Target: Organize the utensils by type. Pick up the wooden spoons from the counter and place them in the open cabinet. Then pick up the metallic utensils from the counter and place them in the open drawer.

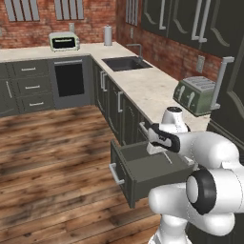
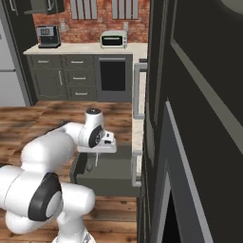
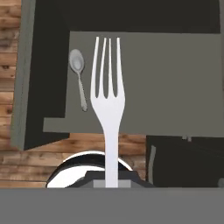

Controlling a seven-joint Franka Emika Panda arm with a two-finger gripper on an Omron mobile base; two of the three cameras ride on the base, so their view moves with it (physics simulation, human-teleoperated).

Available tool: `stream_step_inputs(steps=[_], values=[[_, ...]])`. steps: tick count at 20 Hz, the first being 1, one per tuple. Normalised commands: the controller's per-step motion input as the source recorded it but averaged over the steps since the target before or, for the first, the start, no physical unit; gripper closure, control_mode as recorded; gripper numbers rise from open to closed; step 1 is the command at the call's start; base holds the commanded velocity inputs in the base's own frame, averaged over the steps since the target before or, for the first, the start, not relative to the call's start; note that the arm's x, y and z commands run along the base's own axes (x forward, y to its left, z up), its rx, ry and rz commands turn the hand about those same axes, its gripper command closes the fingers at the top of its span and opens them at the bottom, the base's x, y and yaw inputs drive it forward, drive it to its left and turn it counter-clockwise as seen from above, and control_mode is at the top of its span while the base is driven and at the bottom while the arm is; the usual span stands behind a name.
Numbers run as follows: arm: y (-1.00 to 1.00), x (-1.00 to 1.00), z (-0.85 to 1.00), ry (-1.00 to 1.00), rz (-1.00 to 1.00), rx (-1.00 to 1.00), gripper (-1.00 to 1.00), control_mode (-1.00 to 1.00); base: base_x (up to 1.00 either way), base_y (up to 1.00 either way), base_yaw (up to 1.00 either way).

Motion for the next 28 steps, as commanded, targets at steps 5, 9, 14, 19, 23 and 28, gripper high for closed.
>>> stream_step_inputs(steps=[5, 9, 14, 19, 23, 28], values=[[0.00, 0.25, -0.45, 0.09, 0.00, 0.00, 1.00, -1.00, 0.00, 0.00, 0.00], [0.00, 0.20, -0.50, 0.02, 0.00, 0.00, 1.00, -1.00, 0.00, 0.00, 0.00], [0.00, 0.16, -0.50, 0.00, 0.00, 0.00, 1.00, -1.00, 0.00, 0.00, 0.00], [0.00, 0.20, -0.34, 0.00, 0.00, 0.03, 1.00, -1.00, 0.00, 0.00, 0.00], [0.00, 0.19, -0.32, 0.00, 0.00, 0.02, 1.00, -1.00, 0.00, 0.00, 0.00], [0.00, 0.28, -0.39, 0.00, 0.00, 0.01, 1.00, -1.00, 0.00, 0.00, 0.00]])
